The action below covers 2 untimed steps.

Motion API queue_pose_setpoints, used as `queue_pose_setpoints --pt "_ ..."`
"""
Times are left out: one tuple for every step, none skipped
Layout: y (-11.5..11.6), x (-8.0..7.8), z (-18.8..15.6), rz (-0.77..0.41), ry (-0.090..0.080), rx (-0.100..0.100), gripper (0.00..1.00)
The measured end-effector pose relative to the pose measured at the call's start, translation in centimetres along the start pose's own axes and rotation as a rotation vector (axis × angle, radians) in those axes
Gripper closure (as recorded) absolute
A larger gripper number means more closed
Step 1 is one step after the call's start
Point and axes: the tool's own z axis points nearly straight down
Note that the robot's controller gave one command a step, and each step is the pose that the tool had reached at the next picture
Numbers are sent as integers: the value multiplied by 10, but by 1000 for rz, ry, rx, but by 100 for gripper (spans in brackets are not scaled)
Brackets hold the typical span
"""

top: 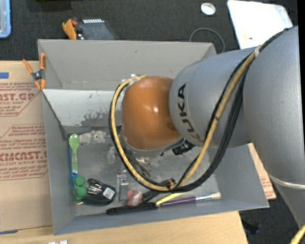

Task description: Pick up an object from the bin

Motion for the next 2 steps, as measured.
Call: queue_pose_setpoints --pt "0 0 0 0 0 0 0" --pt "12 -11 16 -44 -8 0 0"
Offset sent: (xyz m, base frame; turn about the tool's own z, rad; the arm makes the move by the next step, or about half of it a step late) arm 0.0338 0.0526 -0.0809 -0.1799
